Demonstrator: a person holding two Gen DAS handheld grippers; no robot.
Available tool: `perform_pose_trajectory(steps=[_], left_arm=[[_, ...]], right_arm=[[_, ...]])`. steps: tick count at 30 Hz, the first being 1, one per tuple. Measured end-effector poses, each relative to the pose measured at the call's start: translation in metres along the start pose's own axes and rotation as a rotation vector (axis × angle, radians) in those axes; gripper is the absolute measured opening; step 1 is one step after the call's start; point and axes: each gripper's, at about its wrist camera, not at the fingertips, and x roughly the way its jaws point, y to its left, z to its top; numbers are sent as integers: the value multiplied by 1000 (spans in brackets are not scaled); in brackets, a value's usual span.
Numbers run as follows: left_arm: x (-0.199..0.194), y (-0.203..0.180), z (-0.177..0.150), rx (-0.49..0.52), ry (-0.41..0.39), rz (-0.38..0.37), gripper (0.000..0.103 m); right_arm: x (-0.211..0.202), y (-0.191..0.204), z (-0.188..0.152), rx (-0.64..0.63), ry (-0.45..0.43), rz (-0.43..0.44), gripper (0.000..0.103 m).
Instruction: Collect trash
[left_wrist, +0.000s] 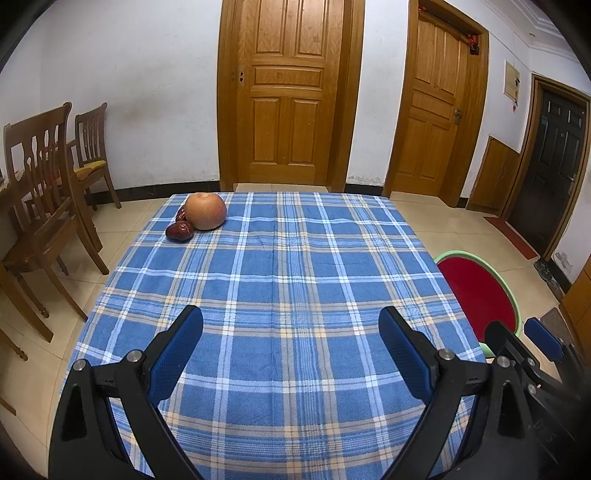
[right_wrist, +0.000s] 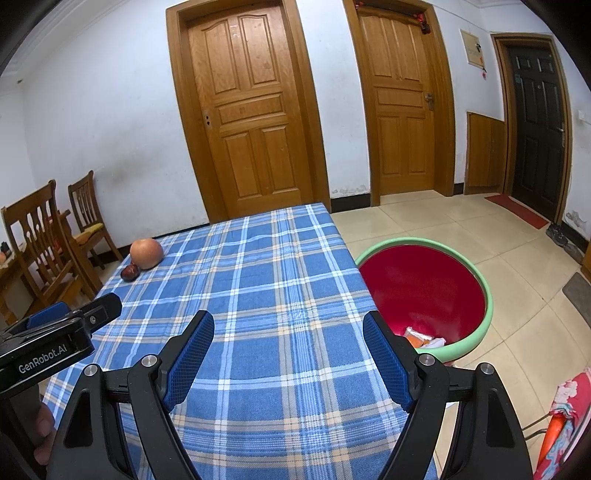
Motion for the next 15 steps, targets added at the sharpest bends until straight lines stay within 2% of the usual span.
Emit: perform_pose_trajectory(steps=[15], left_arm=[[0, -1, 2, 1, -5, 8, 95]], right_arm=[[1, 0, 0, 1, 1, -1, 83]])
